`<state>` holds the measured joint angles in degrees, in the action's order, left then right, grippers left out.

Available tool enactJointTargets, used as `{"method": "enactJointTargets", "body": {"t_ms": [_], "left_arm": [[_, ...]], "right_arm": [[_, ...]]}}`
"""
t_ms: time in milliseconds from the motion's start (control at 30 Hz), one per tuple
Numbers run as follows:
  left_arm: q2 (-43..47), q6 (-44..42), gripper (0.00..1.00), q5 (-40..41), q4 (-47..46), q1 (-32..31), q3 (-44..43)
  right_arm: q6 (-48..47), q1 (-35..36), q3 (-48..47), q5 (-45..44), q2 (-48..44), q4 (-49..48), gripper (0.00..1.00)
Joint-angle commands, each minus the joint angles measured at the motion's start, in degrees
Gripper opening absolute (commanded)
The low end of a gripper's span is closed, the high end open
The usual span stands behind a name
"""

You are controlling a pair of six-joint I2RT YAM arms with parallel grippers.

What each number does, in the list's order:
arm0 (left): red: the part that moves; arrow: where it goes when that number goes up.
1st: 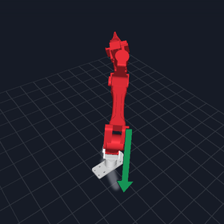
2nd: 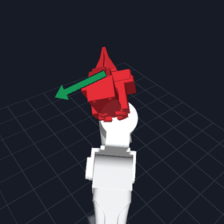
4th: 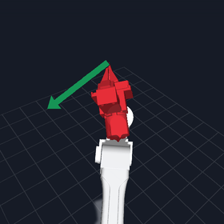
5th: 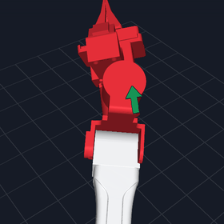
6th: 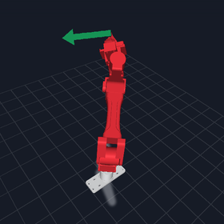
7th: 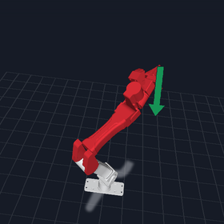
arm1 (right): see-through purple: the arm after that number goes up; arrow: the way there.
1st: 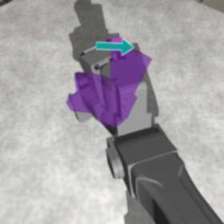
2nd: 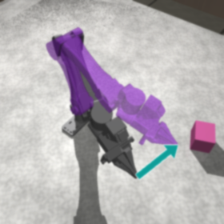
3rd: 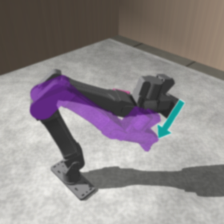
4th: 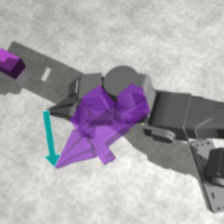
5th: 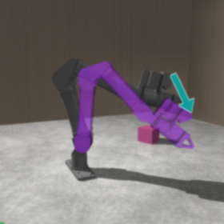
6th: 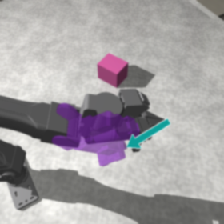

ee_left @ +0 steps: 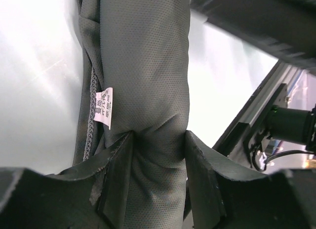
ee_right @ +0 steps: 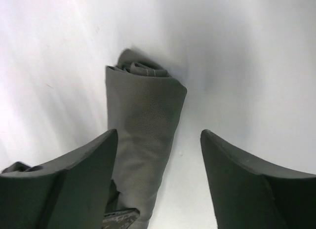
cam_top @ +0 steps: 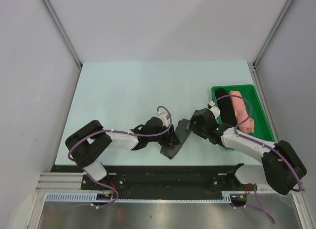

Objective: Roll the t-shirts
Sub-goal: Roll the T-shirt to the center of the board.

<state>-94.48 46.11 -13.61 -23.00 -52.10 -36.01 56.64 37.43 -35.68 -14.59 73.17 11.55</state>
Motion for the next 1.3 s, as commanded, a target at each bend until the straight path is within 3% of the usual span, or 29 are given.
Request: {"method": "enactJointTargets", "body": {"t_ms": [0, 33, 300, 533, 800, 900, 1267], "left_arm": [[-3.70, 2.58, 0.50, -0.81, 5.52, -0.81, 0.77], [-3.70, 2.67, 0.50, -0.63, 5.43, -0.81, 0.85], [-3.43, 2.94, 0.49, -0.02, 5.87, -0.81, 0.85], [-2.91, 3.02, 0.48, 0.86, 5.60, -0.81, 1.99], [-2.91, 2.94, 0.45, 0.77, 4.90, -0.81, 3.31], [-2.56, 2.94, 0.42, 0.86, 4.72, -0.81, 3.66], [-2.20, 2.58, 0.35, 1.21, 4.37, -0.81, 4.72]], "right_arm": [[-2.06, 0.10, -0.53, -4.65, -4.87, 2.51, 0.78], [-2.24, 0.71, -0.44, -5.35, -5.31, 2.51, 0.99], [0.38, 1.77, 0.35, -3.95, -11.28, 7.60, 0.98], [4.78, 3.87, 5.45, -1.14, -14.19, 2.25, 1.00], [9.18, 9.67, 7.11, -4.22, -10.86, -2.76, 0.90], [12.08, 10.56, 7.90, -5.10, -9.19, -3.99, 0.81], [15.78, 11.61, 8.17, -7.12, -3.65, -9.00, 0.78]]}}
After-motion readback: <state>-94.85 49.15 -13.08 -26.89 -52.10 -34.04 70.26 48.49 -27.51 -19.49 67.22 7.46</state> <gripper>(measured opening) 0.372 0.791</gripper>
